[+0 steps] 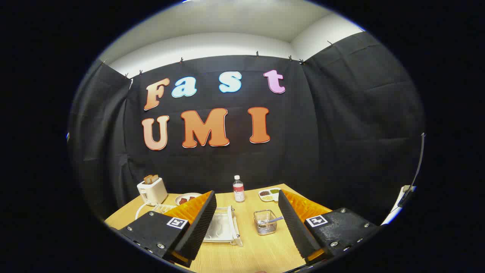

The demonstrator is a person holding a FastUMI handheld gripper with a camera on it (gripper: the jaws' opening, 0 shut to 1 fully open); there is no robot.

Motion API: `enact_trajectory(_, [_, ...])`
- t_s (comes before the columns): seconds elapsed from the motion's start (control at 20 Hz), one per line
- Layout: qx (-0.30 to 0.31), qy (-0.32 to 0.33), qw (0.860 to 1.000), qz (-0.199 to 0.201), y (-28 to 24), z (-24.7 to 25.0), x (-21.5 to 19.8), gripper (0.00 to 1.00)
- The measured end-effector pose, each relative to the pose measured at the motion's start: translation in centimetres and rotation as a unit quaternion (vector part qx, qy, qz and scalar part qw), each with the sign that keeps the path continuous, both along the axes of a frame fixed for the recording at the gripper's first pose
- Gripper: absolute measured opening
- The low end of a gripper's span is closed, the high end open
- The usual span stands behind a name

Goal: Take the plate from the dish rack, then take the spoon from the basket and place it into the plate.

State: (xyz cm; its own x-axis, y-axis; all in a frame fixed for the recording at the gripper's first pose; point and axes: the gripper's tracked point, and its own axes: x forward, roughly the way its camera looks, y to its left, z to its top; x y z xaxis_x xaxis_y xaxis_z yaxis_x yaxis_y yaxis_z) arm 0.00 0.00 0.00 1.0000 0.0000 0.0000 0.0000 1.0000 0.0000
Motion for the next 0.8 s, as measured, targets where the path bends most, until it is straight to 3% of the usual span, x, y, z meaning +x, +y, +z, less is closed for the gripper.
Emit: enact_trajectory(0.8, [0.0,0.043,0.997,0.059,3.4,-1.0,2.9,0.97])
